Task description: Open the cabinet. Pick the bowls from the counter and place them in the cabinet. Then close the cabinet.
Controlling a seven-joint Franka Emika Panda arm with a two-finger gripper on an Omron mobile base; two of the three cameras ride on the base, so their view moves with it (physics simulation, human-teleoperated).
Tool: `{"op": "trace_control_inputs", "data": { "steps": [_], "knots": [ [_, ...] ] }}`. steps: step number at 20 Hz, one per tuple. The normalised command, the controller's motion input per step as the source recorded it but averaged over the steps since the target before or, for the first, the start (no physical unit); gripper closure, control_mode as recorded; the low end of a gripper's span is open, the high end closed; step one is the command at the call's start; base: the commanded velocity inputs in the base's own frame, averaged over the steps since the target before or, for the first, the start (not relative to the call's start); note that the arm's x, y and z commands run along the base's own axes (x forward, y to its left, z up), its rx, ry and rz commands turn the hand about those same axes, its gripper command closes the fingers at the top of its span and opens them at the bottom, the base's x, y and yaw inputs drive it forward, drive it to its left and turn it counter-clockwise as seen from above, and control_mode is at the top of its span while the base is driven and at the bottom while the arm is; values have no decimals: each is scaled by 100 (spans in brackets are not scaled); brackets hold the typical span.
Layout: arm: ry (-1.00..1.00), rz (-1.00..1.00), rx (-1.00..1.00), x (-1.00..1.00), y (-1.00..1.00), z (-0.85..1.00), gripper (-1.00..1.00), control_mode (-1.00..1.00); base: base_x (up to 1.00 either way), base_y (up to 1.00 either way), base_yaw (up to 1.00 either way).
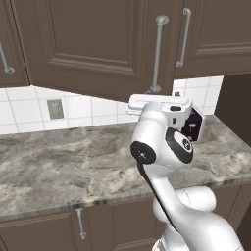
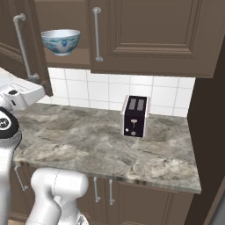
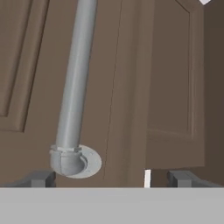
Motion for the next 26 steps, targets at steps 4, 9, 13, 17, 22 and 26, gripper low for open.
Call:
{"op": "trace_control_inputs", "data": {
  "steps": [4, 9, 13, 17, 22, 26],
  "knots": [
    [-1, 1, 3, 51, -64, 3, -100, -100, 0, 0, 0],
    [0, 3, 4, 61, -61, 2, -100, -100, 0, 0, 0],
    [0, 3, 0, 94, -40, 0, -100, -100, 0, 0, 0],
    [0, 4, 3, 86, -70, 0, -100, -100, 0, 0, 0],
    [0, 4, 0, 80, -37, 0, -100, -100, 0, 0, 0],
    [0, 1, 0, 83, 0, -3, -100, -100, 0, 0, 0]
  ]
}}
